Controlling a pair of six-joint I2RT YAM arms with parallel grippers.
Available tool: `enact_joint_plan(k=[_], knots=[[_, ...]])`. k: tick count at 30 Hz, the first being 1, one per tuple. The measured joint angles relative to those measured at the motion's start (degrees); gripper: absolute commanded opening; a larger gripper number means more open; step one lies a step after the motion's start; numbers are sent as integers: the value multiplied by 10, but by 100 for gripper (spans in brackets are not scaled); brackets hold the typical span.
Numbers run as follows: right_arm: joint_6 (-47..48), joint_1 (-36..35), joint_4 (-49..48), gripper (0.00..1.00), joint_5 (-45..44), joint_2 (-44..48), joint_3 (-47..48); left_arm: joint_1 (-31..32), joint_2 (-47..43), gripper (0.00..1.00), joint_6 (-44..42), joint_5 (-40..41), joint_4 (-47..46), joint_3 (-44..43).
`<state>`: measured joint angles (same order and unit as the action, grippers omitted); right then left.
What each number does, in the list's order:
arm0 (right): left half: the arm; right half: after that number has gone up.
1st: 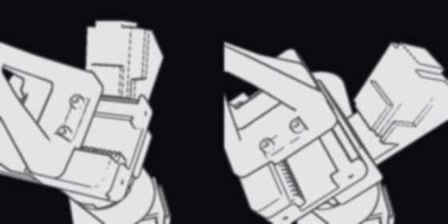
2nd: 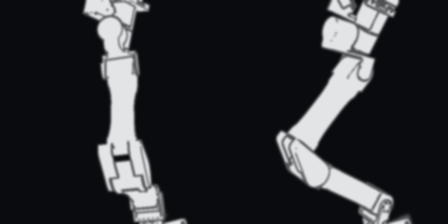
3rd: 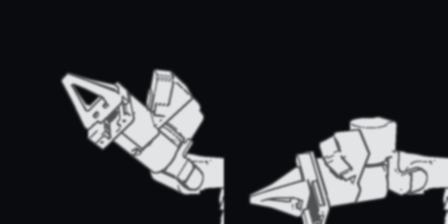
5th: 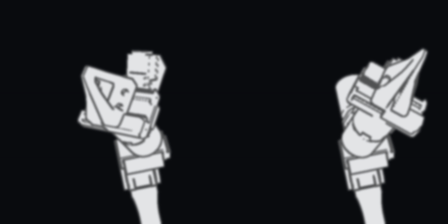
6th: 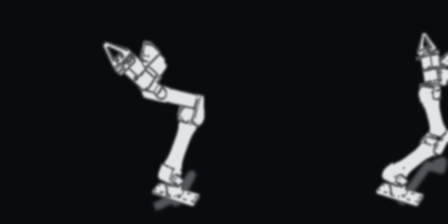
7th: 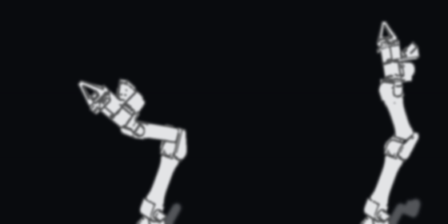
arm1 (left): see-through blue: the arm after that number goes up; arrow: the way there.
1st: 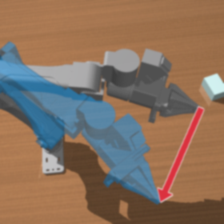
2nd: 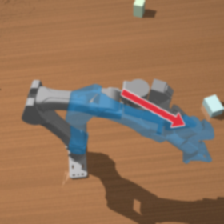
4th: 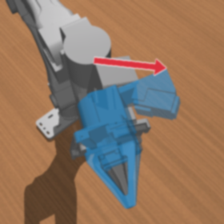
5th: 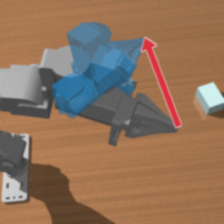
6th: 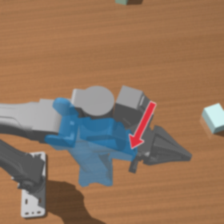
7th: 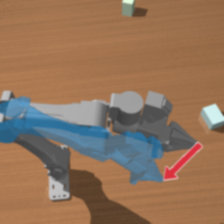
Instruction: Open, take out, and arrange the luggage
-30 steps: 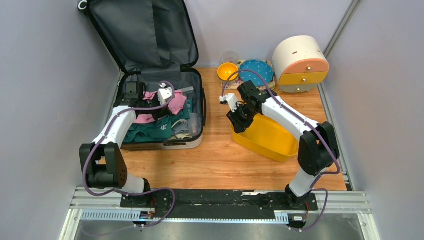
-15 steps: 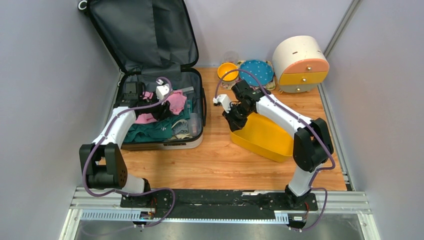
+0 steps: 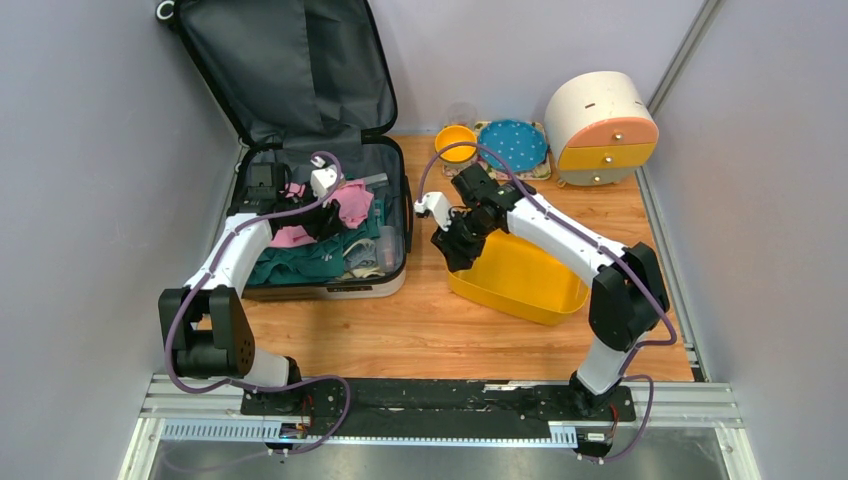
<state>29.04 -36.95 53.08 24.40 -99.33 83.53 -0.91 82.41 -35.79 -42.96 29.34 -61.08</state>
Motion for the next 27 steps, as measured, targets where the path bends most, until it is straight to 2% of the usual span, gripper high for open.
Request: enact_joint_plan(k=[1,4,11,17,21,23,24,27], knots=[[-7,0,1,60,-6,1,-1,0,0,53,1,0,-1,0],[-31,9,5,70,-23,2,3,0,0,53,3,0,-5,0],[-94,54,17,70,-12,70,-9,0,0,53,6,0,-9,1],[-73,19,48,69,3,133,-67,0,-1,53,13,0,-9,2],[-55,-1,49,63,-16,110,-93,0,-1,54,26,1,-13,2],[-49,-5,47,56,-29,88,-94,0,-1,55,34,2,-16,2],[-45,-6,45,52,-34,78,-93,0,-1,55,39,2,-17,2],[-27,-12,37,27,-49,54,-93,0,-1,55,54,5,-20,2]])
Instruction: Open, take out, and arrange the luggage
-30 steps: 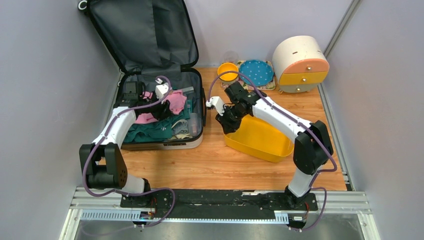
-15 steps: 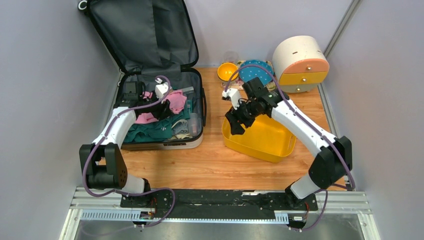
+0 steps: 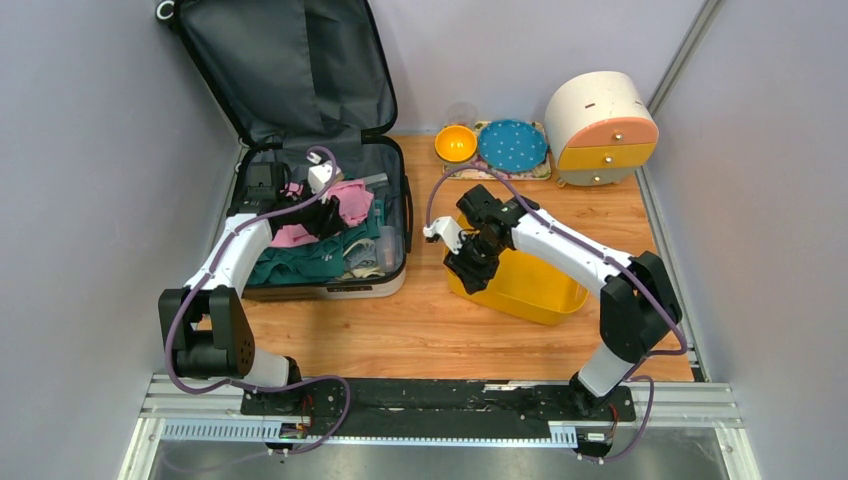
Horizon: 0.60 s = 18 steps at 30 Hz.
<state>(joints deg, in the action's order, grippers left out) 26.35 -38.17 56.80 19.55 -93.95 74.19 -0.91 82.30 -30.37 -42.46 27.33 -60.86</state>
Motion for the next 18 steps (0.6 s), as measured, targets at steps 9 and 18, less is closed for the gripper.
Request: enact_joint_plan(k=[9,18], knots=[[50,-27,-13,0,-12,-28,35,0,0,55,30,20,-2,-2],[107,-49,-17,40,-6,-45,52,0,7,15,44,19,0,-7]])
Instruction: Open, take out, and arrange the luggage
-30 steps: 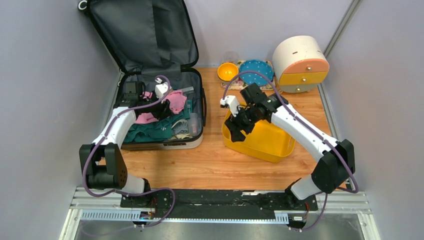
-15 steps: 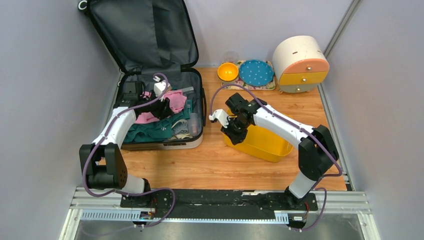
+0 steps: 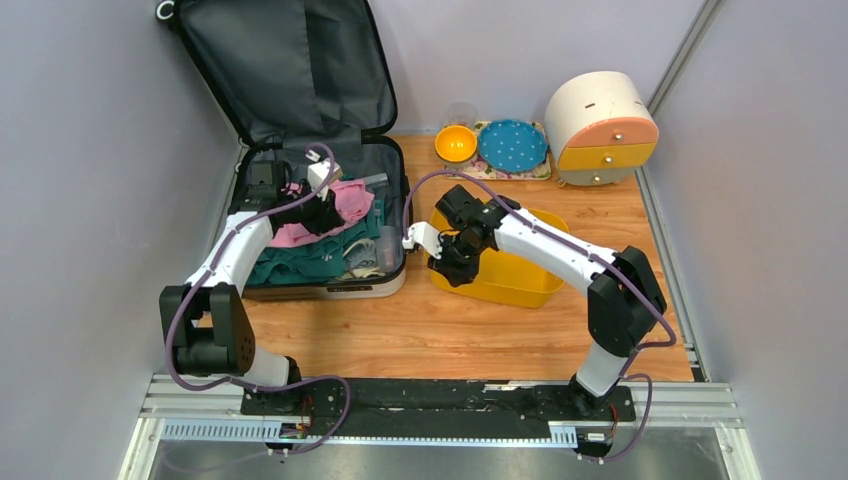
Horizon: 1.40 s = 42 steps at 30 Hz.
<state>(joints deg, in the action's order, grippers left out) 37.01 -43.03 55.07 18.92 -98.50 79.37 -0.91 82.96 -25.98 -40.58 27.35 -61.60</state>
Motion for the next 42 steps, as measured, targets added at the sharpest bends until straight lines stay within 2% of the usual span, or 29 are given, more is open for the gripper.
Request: enact_joint_plan(k=[1,2,3,6,9,14,20,26,29,31,36,42], knots=[[5,-1,-2,60,6,0,0,0,2,7,3,-2,2,0],[4,-1,-3,69,8,0,2,0,2,0,4,-3,3,0],[0,-1,-2,74,11,0,7,0,3,0,5,-5,3,0],[-27,5,-3,75,24,-2,40,0,3,0,17,-12,1,-1],[-100,28,-9,75,58,-8,112,-1,3,0,37,-21,-5,-1],[-292,83,-64,75,112,-22,219,-4,-17,0,96,-42,-35,-1],[-528,90,-134,75,116,-63,236,-5,-64,0,136,-74,-71,1],[-660,84,-175,78,122,-141,258,-5,-102,0,129,-103,-70,41],[-667,83,-231,83,139,-152,245,-5,-107,0,127,-115,-70,65],[-634,83,-316,87,155,-132,194,-5,-108,0,126,-120,-70,73],[-468,79,-489,90,193,-57,33,-5,-108,0,121,-134,-68,68],[-272,50,-608,92,222,-58,16,-6,-108,0,108,-146,-52,49]])
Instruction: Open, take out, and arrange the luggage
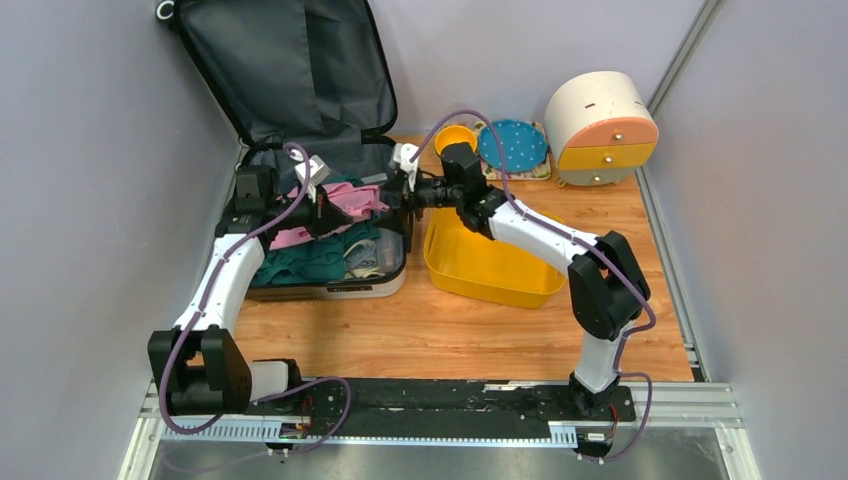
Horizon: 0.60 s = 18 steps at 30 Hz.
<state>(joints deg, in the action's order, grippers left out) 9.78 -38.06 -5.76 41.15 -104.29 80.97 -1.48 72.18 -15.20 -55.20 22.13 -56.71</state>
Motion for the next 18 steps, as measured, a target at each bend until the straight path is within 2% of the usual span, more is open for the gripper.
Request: enact_joint_plan(k=[8,13,16,18], knots=[[139,-52,-79,93,41,-47,16,0,0,0,-18,-12,24,-5],[173,-75,-88,91,42,-87,28,0,-2,0,-24,-18,36,-12],[180,-87,-100,87,30,-108,31,-1,-5,0,-28,-26,42,-12],[176,-91,-113,81,16,-120,35,-1,-9,0,-31,-32,48,-12]])
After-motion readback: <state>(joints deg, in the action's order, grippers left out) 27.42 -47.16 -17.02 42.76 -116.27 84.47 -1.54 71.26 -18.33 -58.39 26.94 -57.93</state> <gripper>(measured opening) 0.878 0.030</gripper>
